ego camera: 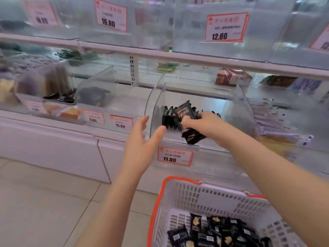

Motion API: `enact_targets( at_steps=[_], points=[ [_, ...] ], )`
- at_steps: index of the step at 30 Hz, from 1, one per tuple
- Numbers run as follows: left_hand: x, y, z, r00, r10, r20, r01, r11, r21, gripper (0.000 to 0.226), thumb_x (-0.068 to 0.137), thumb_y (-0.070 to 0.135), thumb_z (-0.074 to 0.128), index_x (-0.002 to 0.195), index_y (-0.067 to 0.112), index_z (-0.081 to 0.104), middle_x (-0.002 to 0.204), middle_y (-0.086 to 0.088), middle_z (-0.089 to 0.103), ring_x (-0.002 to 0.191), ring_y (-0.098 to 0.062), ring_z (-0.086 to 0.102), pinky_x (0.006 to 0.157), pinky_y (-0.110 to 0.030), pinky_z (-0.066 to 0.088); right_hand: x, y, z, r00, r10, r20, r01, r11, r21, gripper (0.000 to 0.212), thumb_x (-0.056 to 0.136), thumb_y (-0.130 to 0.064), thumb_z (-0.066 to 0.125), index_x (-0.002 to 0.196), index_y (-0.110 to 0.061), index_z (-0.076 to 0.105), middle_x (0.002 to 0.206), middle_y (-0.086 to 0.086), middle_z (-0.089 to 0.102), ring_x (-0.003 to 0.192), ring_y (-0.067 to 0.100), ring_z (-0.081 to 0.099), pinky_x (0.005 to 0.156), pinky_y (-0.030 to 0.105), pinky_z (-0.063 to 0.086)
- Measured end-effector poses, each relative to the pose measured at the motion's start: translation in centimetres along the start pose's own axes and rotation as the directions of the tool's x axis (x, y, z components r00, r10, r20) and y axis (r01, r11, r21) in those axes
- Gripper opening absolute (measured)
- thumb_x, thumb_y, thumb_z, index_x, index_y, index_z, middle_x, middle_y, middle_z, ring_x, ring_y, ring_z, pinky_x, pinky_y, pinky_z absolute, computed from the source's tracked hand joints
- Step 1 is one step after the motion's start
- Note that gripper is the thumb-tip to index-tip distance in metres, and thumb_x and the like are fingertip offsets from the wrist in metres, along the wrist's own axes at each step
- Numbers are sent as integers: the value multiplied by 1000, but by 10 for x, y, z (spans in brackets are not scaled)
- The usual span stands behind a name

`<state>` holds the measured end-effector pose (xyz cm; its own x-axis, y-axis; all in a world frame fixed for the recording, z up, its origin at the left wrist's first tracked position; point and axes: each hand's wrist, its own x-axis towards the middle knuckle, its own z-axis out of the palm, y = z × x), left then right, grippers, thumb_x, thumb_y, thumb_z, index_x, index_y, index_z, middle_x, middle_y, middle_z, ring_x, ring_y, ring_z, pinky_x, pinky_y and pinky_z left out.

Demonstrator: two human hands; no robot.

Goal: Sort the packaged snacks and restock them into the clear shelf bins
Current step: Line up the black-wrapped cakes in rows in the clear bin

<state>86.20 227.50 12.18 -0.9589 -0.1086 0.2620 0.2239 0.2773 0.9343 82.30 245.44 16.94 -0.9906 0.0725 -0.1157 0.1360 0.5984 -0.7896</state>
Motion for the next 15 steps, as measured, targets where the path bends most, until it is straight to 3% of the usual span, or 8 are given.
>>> enact_targets(
  at_steps=[2, 5, 7, 11, 13, 15],
  points=[
    [4, -14, 4, 995, 12, 104, -8, 999, -43, 62, 78, 32, 70, 132, 24, 42, 121, 17, 50, 112, 1, 48, 97, -23, 39, 18, 3, 13, 994, 81, 70, -67, 980, -188, 37, 77, -42, 61, 76, -5, 61, 79, 12, 66, 73, 28, 64, 66, 30, 56],
    [8, -30, 4, 978, 100, 182, -95, 995, -37, 64, 72, 25, 76, 122, 40, 39, 111, 36, 45, 103, 19, 48, 84, -3, 39, 41, 4, 33, 984, 137, 114, -87, 928, -362, 34, 78, -40, 60, 65, -9, 54, 67, 6, 57, 59, 23, 55, 52, 25, 47],
    [10, -38, -1, 969, 134, 207, -127, 991, -49, 63, 72, 20, 77, 113, 48, 39, 109, 37, 47, 102, 23, 47, 79, 2, 37, 56, 1, 43, 984, 138, 114, -72, 889, -452, 36, 80, -41, 60, 65, -9, 55, 70, 7, 60, 64, 25, 61, 55, 27, 52],
    [12, -45, -6, 948, 209, 238, -201, 978, -58, 70, 74, 17, 75, 118, 52, 34, 118, 33, 47, 108, 20, 46, 82, 0, 39, 72, -5, 54, 982, 136, 132, -54, 869, -492, 44, 79, -49, 65, 69, -7, 56, 76, 9, 63, 74, 28, 67, 68, 34, 57],
    [13, -47, -6, 950, 204, 235, -194, 979, -65, 72, 74, 17, 75, 121, 50, 32, 124, 27, 46, 111, 15, 46, 84, -3, 41, 72, -4, 53, 975, 113, 192, -8, 878, -479, 51, 72, -55, 69, 78, -6, 59, 76, 7, 63, 72, 24, 64, 67, 31, 55],
    [14, -49, -7, 950, 203, 239, -191, 979, -72, 72, 74, 17, 75, 123, 48, 33, 125, 24, 47, 113, 13, 46, 86, -6, 42, 69, -1, 47, 951, 87, 296, 54, 898, -436, 63, 66, -55, 74, 101, -4, 61, 96, 7, 67, 89, 24, 65, 81, 34, 54]
  ],
)
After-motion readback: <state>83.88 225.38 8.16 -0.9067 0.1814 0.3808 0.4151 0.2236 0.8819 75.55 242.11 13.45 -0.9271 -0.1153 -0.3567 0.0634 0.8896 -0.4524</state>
